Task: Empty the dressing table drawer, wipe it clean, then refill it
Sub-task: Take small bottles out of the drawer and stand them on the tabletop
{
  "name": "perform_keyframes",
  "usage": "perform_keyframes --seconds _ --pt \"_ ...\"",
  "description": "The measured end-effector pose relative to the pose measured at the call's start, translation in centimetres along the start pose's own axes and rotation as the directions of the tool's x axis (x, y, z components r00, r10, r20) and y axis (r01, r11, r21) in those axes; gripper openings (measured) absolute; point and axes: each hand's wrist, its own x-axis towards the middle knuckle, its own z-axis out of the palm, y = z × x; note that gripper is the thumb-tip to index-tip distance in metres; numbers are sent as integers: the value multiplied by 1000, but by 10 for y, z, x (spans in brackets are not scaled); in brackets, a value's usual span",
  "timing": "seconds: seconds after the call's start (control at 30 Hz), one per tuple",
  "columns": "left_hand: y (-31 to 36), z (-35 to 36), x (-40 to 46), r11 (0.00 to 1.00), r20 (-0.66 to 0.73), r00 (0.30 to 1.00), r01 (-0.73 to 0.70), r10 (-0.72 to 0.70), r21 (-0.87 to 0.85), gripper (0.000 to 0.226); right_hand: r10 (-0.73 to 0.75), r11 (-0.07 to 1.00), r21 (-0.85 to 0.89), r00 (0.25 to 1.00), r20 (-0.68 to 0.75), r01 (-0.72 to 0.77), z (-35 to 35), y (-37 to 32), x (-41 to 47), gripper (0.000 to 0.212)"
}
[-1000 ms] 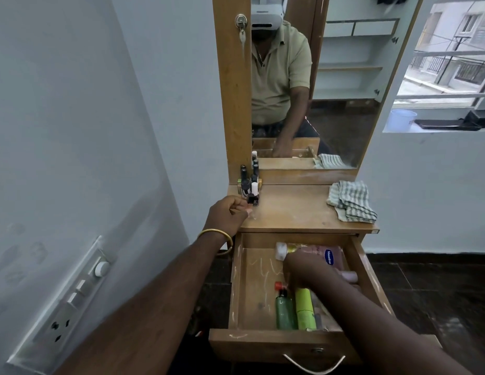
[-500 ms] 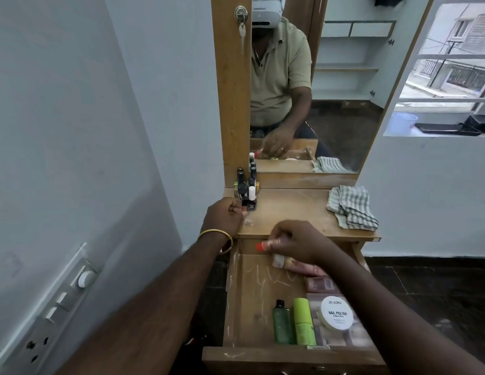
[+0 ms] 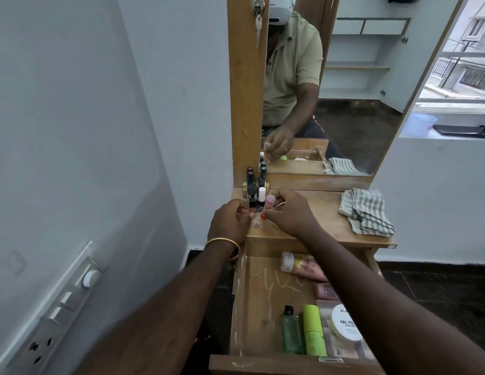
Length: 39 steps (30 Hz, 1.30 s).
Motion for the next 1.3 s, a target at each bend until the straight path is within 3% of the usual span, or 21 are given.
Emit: perform_keyframes --seconds 0.3,1.07,1.13,1.2,1.3 --pt "-3 2 1 999 -31 1000 -6 5 -35 13 -28 997 -68 997 -66 24 21 10 8 24" --pt "6 -10 -9 999 -50 998 29 -29 16 12 5 1000 3 993 -121 -5 15 5 -17 31" --pt "15 -17 -22 999 -71 997 38 -37 13 20 8 1000 -16 989 -145 -11 10 5 -35 27" --pt "22 -21 -37 998 -88 994 69 -68 5 42 44 997 -51 989 -143 -52 9 9 -55 22" --pt "23 -25 -56 992 -87 988 127 -126 2 62 138 966 -217 990 -12 -137 12 23 -83 15"
